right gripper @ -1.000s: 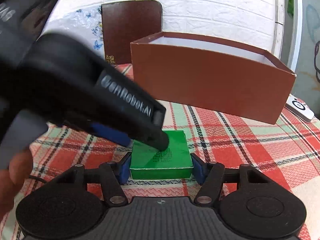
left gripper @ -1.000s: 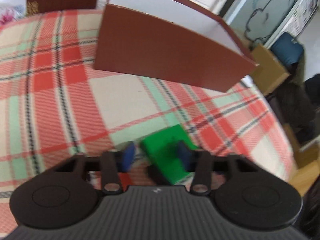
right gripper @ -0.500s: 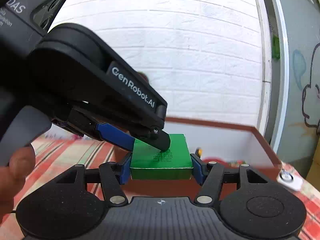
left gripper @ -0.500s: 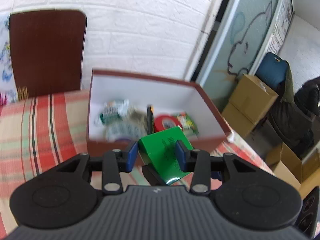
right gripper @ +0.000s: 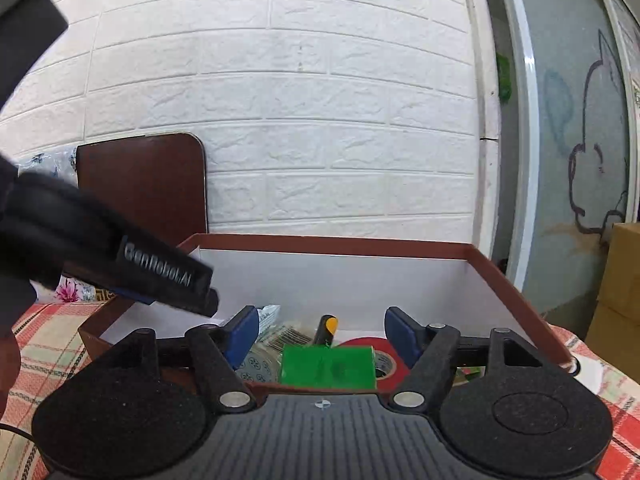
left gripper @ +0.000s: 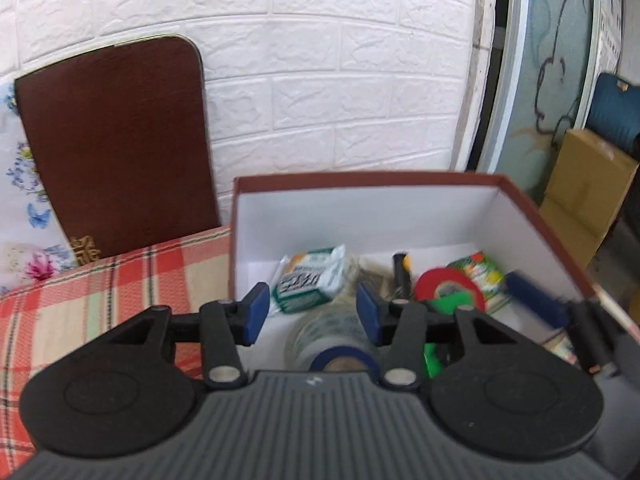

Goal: Organize objects
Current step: 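Open the right gripper and withdraw both grippers from the box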

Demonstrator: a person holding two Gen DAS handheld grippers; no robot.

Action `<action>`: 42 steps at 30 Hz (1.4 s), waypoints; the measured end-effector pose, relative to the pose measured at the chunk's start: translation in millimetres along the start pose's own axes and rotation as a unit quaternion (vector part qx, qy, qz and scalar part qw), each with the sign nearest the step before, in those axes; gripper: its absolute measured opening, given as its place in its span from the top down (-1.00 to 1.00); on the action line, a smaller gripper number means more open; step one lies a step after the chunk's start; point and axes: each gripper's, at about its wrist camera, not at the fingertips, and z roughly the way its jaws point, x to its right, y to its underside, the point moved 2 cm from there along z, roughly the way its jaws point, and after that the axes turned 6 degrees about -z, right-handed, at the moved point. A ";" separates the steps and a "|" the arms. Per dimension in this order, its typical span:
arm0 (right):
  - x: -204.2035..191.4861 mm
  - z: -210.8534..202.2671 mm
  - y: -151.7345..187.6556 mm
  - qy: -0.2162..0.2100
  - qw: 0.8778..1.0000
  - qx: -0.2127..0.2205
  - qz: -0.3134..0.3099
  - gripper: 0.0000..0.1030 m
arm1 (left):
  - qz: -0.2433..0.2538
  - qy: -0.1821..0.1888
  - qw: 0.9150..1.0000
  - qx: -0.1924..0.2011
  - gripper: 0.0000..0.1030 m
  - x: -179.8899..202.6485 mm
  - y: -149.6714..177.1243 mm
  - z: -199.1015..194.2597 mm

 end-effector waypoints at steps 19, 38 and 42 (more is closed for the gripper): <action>1.8 -80.0 50.0 -0.023 0.996 -0.073 0.054 -0.49 | 0.028 -0.019 0.999 0.017 -0.17 3.2 59.5 -77.7; -43.6 -84.3 73.6 -0.086 0.983 -0.163 0.028 -0.52 | -0.015 -0.080 0.995 -0.061 -0.26 -63.9 129.3 -68.2; -46.9 -89.0 70.1 -0.086 0.982 -0.163 0.029 -0.52 | -0.024 -0.083 0.994 -0.065 -0.29 -72.3 134.9 -68.8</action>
